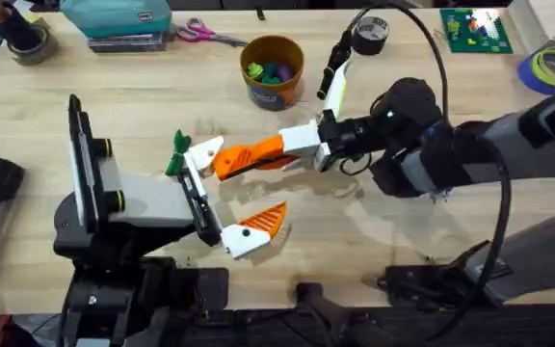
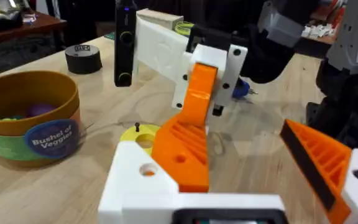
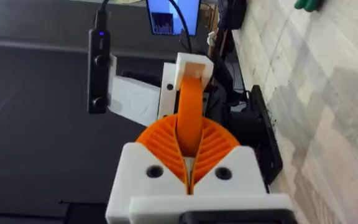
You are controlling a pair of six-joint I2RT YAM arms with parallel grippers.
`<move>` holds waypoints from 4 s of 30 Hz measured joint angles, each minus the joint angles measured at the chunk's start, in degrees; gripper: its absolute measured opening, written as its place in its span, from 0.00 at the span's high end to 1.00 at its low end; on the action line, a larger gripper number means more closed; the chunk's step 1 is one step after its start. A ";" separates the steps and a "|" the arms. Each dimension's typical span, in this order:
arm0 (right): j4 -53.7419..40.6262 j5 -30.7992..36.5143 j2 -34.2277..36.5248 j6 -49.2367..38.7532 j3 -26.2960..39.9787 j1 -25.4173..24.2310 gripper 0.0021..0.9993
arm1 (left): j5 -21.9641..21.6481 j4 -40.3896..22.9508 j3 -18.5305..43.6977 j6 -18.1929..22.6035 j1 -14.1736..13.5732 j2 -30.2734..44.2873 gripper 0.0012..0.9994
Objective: Pick up the gripper from the table and insert it into the empty holder that is missing its gripper. Then pick up a screw, insert it into the mounting hole, and use the screwdriver to tighten it. Finally, clean up the table by picking up the vegetable and placing it into the bucket.
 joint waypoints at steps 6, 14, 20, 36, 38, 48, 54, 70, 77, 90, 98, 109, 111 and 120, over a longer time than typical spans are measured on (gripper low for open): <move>-0.80 0.52 0.00 -0.29 0.07 0.25 0.99 | -0.12 0.00 0.00 -0.03 0.00 0.00 0.01; -2.75 0.78 0.00 -1.62 1.49 1.03 0.99 | -0.42 0.07 0.00 0.00 0.00 -0.02 0.01; -2.73 0.78 0.11 -1.87 1.51 1.03 0.99 | -0.43 0.07 0.00 0.00 0.00 -0.02 0.01; -2.24 1.14 1.26 -1.93 1.86 1.14 0.99 | -0.33 0.04 0.00 -0.12 0.00 0.00 0.01; -2.20 1.62 1.55 -1.93 2.03 1.20 0.99 | -0.17 0.00 0.00 -0.32 0.00 -0.02 0.01; -2.11 2.42 2.51 -1.89 2.99 1.62 0.99 | -0.17 0.00 0.00 -0.44 0.00 0.00 0.01; -2.29 2.68 3.13 -1.89 4.13 2.25 0.99 | -0.17 0.02 0.00 -0.42 0.00 0.00 0.01; -2.29 2.64 4.20 -1.87 5.38 2.85 0.99 | -0.33 0.04 0.00 -0.42 0.00 -0.01 0.01; -2.29 2.66 4.20 -1.87 5.38 2.82 0.99 | -0.33 0.04 0.00 -0.42 0.00 0.00 0.01; -2.29 3.35 4.20 -1.87 5.38 2.99 0.99 | -0.52 0.07 0.00 -0.42 0.00 -0.01 0.01; -2.32 3.33 4.20 -1.87 5.45 3.06 0.99 | -0.58 0.07 0.00 -0.42 0.00 -0.02 0.01; -5.72 1.91 4.87 -2.13 8.14 3.06 0.99 | -1.53 0.13 0.00 -0.46 0.24 -0.01 0.01; -5.74 1.83 4.87 -2.22 8.17 3.06 0.99 | -1.53 0.15 0.00 -0.44 0.24 -0.02 0.01; -5.74 1.81 4.87 -2.28 8.17 3.06 0.99 | -1.53 0.13 0.00 -0.46 0.24 -0.02 0.01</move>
